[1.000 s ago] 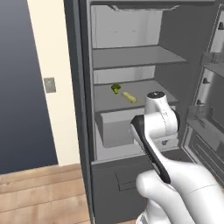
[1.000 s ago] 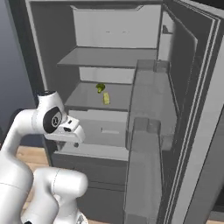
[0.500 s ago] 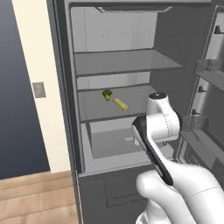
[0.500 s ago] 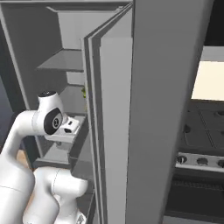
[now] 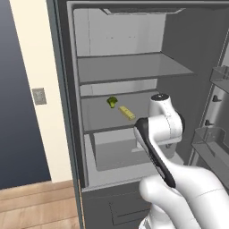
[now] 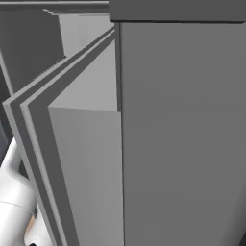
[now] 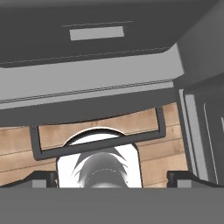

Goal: Retrieve the butter from the fridge and place it on a plate on the dining table. Then retrieve the butter knife by the fridge and place it near the plate.

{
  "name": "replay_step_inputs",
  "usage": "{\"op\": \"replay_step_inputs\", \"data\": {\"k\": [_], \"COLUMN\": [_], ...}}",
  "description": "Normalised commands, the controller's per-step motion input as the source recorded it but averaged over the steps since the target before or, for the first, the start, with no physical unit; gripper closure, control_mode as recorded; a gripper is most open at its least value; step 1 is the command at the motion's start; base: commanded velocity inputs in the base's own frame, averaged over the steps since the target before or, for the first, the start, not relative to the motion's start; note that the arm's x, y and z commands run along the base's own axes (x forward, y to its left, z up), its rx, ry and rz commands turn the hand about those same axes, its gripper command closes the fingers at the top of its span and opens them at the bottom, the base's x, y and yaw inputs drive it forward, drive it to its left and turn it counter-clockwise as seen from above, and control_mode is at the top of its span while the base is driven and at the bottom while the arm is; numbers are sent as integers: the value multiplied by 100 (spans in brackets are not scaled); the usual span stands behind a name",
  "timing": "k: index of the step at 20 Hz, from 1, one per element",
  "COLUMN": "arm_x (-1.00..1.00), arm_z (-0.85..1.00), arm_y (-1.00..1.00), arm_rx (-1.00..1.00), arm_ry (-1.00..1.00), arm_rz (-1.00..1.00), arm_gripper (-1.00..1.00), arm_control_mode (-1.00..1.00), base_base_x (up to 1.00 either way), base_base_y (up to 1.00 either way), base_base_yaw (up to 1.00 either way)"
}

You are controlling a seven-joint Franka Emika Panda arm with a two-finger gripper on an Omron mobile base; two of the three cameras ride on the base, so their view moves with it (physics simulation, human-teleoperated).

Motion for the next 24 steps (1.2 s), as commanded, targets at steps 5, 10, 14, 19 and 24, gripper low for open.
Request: {"op": "replay_step_inputs", "data": {"k": [5, 10, 14, 19, 24], "arm_x": [0, 0, 0, 3, 22], "arm_z": [0, 0, 0, 11, 22], "arm_y": [0, 0, -1, -7, -10], "arm_rx": [0, 0, 0, -1, -1], "arm_ry": [0, 0, -11, -49, -39], "arm_rz": [0, 0, 3, 16, 16], "arm_gripper": [-100, -100, -100, -100, -100], "arm_control_mode": [100, 100, -100, -100, -100], "base_base_x": [49, 10, 0, 0, 0], "base_base_y": [0, 0, 0, 0, 0], "base_base_yaw": [0, 0, 3, 0, 0]}}
